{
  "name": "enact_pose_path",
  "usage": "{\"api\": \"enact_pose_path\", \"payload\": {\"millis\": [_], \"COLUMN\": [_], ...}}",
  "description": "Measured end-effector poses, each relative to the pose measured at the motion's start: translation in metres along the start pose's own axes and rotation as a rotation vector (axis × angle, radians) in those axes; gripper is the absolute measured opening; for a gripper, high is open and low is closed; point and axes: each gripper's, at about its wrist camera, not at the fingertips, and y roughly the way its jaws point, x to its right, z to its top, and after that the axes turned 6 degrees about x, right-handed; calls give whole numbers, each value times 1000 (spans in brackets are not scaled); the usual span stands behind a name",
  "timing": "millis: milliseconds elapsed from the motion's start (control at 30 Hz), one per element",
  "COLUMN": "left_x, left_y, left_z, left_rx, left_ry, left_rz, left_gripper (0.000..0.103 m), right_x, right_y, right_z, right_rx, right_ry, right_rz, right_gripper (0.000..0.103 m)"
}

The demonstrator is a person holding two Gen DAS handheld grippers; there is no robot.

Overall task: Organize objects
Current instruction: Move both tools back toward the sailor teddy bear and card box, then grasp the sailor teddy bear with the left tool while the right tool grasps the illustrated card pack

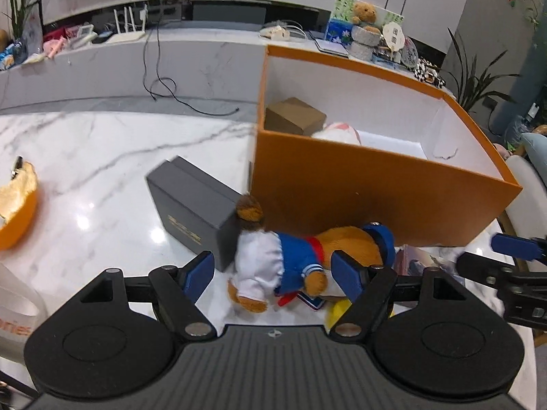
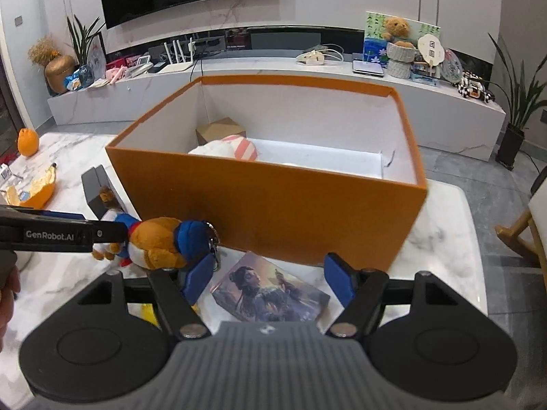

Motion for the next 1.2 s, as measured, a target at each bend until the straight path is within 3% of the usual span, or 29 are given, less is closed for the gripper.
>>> {"api": "enact_pose_path", "payload": {"millis": [133, 267, 367, 500, 633, 833, 1100, 1200], "left_x": [15, 34, 42, 45, 50, 50, 29, 20], "left_y": [-8, -17, -12, -2, 11, 23, 25, 22], "left_z": [0, -2, -7, -11, -16, -22, -15, -16], "left_rx": [28, 62, 81, 107, 50, -9, -140, -202], "left_ry": [57, 275, 433, 510, 528, 553, 377, 317], "left_rz": [-14, -117, -125, -159, -202, -162, -211, -215], "left_gripper": [86, 89, 89, 89, 90, 98, 101, 101], "right_x": [0, 3, 4, 3, 9, 10, -2, -1], "right_y": [18, 29, 31, 41, 51, 57, 63, 63], "right_z": [-5, -11, -13, -19, -23, -26, -37, -35], "right_rx": [-19, -58, -65, -64, -61, -69, -90, -138], "right_ry": [-49, -68, -93, -158, -155, -181, -325, -338], "right_rz": [-15, -11, 27, 54, 80, 166, 110, 121], "right_gripper": [73, 74, 78, 78, 80, 87, 88, 87]}}
